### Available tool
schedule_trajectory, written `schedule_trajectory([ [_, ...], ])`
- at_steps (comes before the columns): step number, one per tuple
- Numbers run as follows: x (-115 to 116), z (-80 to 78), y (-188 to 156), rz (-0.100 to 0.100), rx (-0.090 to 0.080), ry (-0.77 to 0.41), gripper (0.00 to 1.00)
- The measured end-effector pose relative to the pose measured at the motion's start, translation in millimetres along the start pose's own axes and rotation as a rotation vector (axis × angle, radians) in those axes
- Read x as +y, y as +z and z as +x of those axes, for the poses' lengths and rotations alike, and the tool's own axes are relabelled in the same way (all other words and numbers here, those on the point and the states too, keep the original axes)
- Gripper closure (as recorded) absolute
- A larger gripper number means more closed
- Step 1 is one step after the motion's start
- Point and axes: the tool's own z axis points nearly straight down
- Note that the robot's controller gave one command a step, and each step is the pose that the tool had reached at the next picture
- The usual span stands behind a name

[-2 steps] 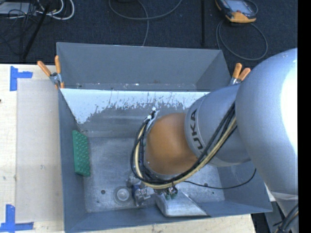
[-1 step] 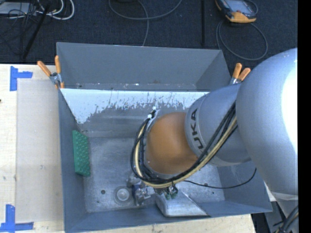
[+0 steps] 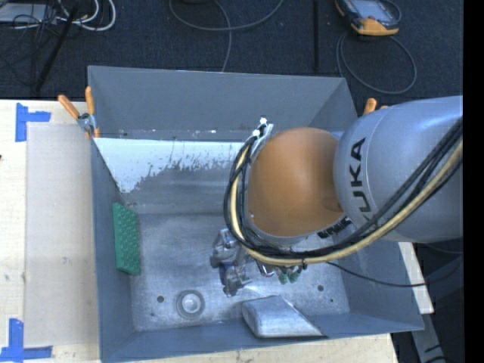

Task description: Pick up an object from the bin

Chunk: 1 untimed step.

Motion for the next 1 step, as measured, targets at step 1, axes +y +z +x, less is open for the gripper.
schedule_trajectory([
  [1,0.1,0.0,-0.2,-0.001,0.007,0.004,1.00],
])
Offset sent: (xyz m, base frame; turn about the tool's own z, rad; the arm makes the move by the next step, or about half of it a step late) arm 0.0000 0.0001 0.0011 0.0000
